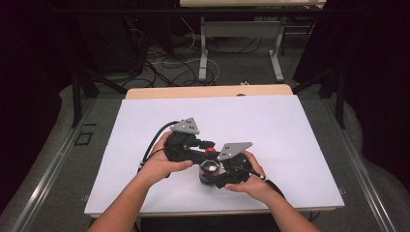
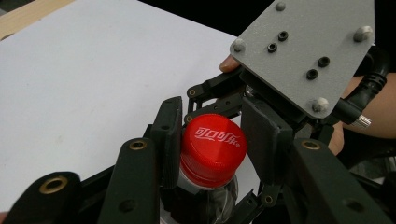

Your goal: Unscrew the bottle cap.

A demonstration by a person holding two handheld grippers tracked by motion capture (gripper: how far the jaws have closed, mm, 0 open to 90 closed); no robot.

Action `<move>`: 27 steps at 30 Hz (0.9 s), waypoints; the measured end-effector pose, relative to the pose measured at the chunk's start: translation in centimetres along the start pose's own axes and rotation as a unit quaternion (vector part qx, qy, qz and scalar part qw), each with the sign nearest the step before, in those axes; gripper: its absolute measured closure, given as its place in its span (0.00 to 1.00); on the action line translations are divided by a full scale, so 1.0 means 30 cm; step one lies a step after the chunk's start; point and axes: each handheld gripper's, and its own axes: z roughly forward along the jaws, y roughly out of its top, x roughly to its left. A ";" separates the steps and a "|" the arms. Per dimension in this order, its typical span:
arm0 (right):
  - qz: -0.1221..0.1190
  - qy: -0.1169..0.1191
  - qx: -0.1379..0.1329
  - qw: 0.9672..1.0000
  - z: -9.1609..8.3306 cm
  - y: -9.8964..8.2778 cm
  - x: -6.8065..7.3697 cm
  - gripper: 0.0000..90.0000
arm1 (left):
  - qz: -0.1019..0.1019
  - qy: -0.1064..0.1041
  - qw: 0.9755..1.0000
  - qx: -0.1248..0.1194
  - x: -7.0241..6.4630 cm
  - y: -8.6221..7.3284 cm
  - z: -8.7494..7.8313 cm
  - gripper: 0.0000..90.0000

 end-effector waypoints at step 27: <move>0.014 -0.020 -0.010 1.000 -0.008 -0.002 -0.012 0.34 | -0.018 0.067 0.997 -0.017 -0.056 0.028 -0.022 0.45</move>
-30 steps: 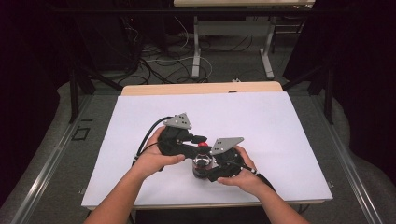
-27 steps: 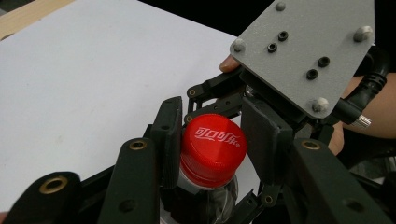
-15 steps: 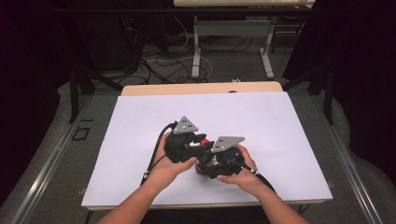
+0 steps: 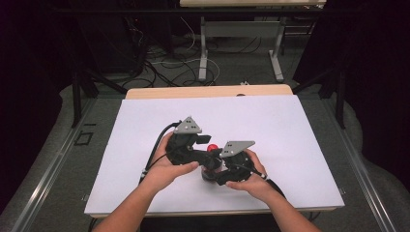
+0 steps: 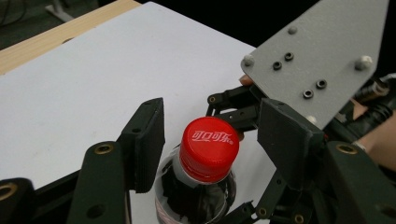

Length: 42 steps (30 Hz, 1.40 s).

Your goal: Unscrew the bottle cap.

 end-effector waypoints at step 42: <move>-0.005 -0.016 0.009 1.000 0.010 -0.002 0.009 0.34 | -0.032 0.064 0.997 -0.013 -0.036 -0.035 0.071 0.68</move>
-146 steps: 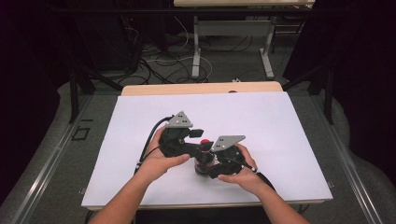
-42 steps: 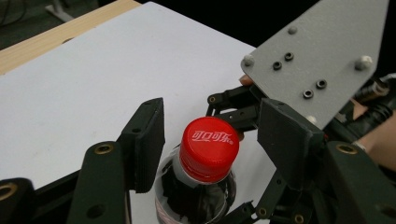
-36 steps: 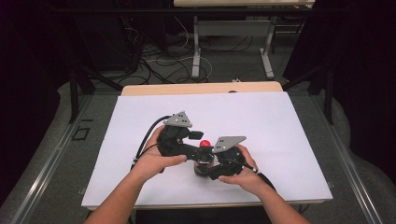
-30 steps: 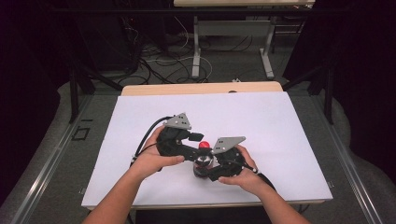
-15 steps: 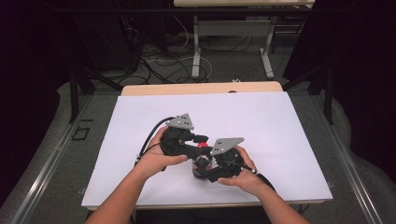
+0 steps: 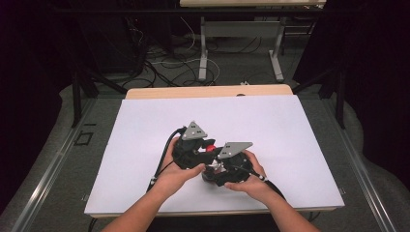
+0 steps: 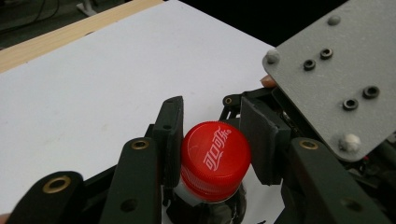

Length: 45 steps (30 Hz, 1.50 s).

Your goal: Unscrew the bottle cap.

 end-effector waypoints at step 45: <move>-0.008 0.026 -0.001 1.000 0.001 0.000 0.007 0.34 | 0.045 -0.103 0.993 0.027 0.069 0.011 -0.034 0.68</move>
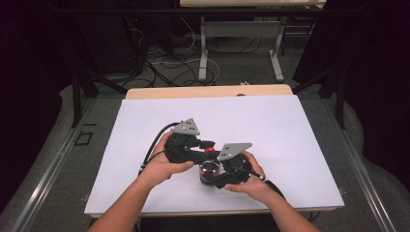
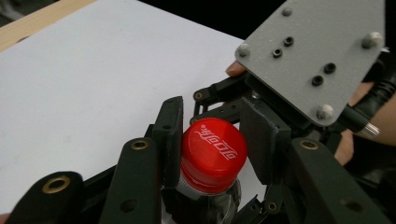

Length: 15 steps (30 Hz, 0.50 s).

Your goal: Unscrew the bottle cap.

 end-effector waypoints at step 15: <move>0.012 -0.022 0.003 1.000 -0.007 -0.001 -0.014 0.34 | -0.050 0.071 0.996 -0.018 -0.043 0.010 0.028 0.61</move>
